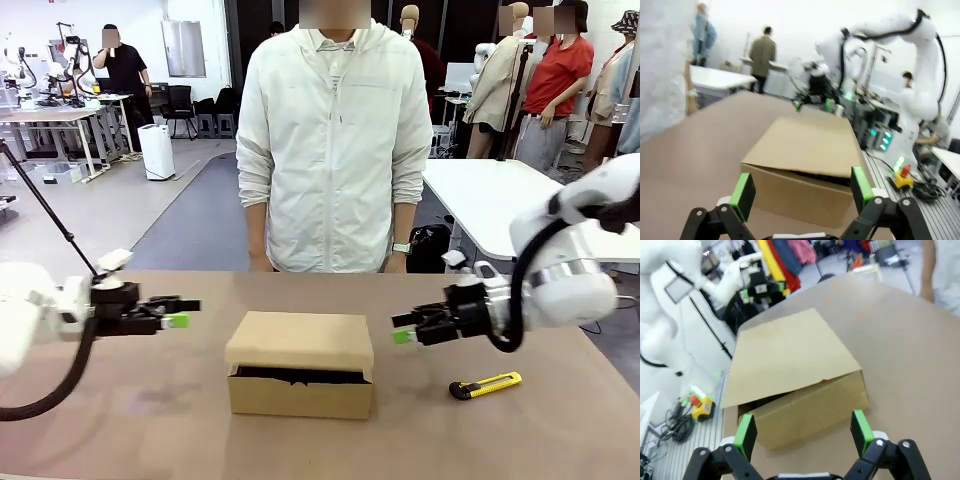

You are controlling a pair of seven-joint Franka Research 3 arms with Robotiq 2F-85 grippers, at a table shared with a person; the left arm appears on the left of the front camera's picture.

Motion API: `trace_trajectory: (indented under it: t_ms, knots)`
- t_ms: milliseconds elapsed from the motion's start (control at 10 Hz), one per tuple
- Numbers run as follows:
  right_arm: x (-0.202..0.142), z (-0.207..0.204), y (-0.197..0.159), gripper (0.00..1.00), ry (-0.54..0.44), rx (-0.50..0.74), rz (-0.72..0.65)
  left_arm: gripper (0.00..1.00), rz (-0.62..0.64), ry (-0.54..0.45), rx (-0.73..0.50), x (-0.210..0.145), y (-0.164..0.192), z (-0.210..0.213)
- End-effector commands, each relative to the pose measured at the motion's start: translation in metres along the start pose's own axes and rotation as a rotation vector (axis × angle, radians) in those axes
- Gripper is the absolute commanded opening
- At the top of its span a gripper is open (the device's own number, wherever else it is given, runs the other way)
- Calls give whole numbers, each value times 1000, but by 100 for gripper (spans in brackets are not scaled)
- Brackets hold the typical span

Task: Pack the items into the box.
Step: Close the Mailer Box.

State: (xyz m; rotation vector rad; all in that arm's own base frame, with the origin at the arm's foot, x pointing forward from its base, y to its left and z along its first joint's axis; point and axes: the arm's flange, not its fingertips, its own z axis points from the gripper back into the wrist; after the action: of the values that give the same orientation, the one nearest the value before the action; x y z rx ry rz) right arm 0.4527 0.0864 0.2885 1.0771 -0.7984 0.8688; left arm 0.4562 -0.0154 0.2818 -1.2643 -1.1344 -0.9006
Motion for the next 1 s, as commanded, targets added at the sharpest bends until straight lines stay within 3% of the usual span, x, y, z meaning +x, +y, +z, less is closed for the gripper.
trace_trajectory:
  t_ms: [0, 100, 200, 400, 700, 900]
  knots:
    - [23, -7, 21, 100, -241, -106, 32, 100, -116, -239, 49, 13, -10, -10]
    - [40, -25, 23, 100, -290, -115, 87, 100, -136, -317, 100, 19, -1, -26]
    - [50, -42, 29, 100, -267, -81, 144, 100, -157, -288, 75, 23, 3, -47]
    - [56, -78, 38, 100, -141, -65, 218, 100, -183, -106, -28, 24, 14, -90]
    - [34, -103, 52, 100, 25, -151, 360, 100, -231, 157, -23, 8, 39, -115]
    - [15, -117, 45, 100, 121, -197, 329, 100, -206, 339, -113, -2, 46, -128]
